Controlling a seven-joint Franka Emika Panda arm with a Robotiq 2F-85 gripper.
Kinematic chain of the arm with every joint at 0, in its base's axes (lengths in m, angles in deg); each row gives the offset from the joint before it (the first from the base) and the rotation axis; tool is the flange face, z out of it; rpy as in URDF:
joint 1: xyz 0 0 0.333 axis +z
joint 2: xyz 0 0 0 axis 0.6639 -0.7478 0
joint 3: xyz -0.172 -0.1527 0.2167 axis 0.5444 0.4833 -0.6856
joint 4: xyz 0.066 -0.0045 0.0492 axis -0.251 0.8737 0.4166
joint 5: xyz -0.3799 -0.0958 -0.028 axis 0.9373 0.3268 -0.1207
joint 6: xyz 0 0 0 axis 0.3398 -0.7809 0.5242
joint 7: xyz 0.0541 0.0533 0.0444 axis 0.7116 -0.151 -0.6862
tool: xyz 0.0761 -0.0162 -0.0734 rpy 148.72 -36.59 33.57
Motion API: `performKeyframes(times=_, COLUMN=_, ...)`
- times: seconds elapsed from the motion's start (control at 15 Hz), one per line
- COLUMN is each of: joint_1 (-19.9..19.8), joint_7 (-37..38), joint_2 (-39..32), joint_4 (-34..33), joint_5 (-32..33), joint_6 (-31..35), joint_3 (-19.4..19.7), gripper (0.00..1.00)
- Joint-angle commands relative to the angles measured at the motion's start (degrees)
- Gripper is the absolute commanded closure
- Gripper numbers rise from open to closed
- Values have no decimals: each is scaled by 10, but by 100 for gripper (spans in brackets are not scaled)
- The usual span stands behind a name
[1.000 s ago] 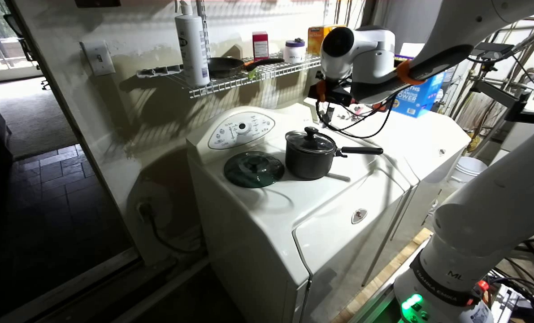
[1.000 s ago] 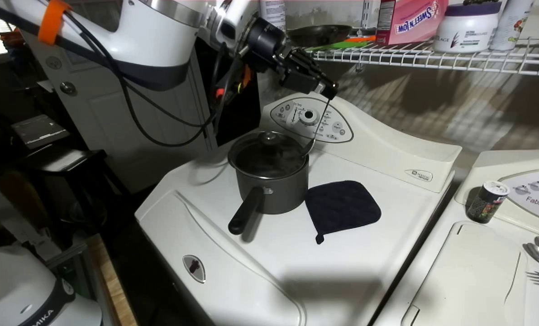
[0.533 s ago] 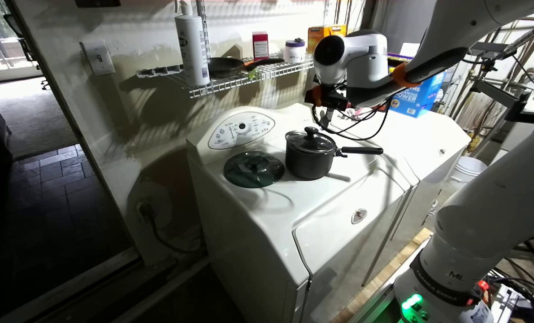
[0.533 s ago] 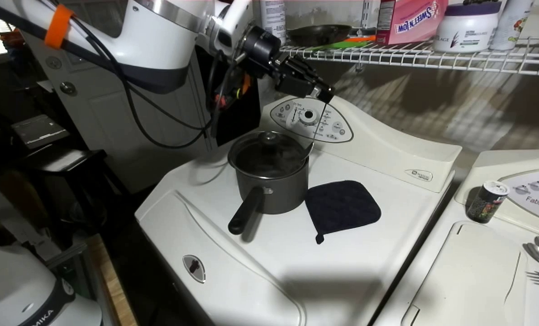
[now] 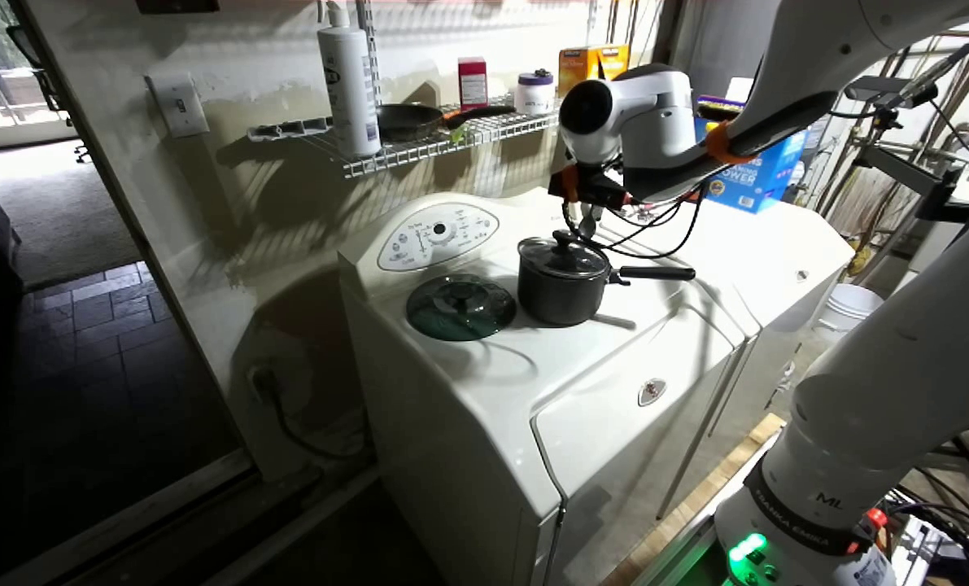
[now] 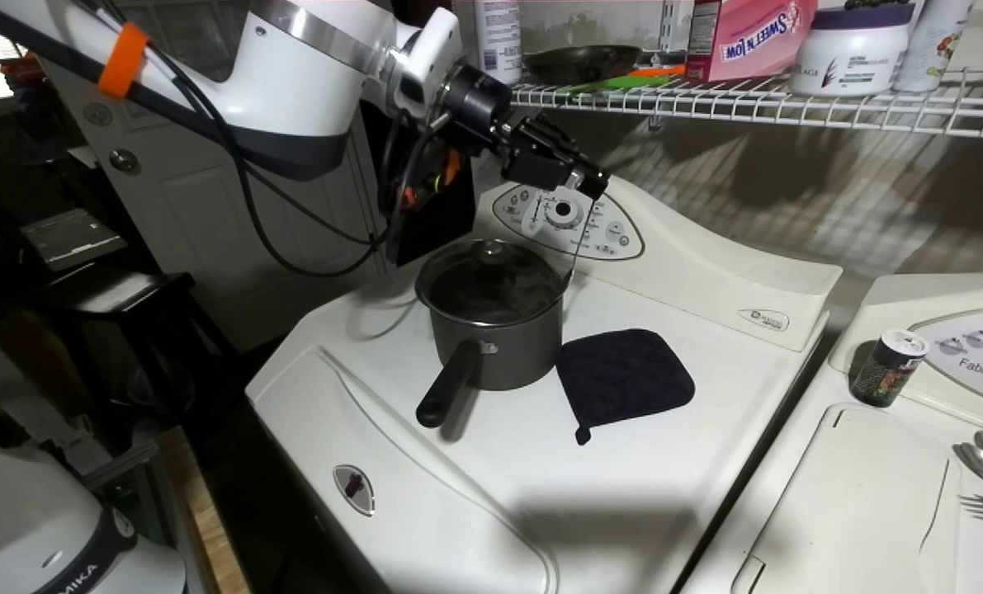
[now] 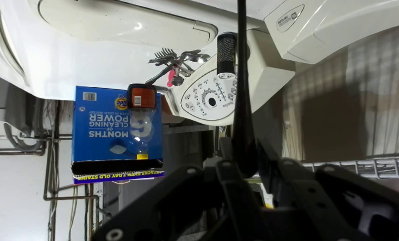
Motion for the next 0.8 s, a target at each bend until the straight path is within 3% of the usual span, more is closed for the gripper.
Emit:
performKeyframes(times=0.0, joint_1=10, joint_7=44, joint_2=-6, joint_4=2, joint_5=34, joint_6=-21, joint_3=-2, gripper=95)
performKeyframes(times=0.73, joint_1=25, joint_7=74, joint_2=-17, joint_4=1, joint_5=50, joint_6=-53, joint_3=-5, gripper=95)
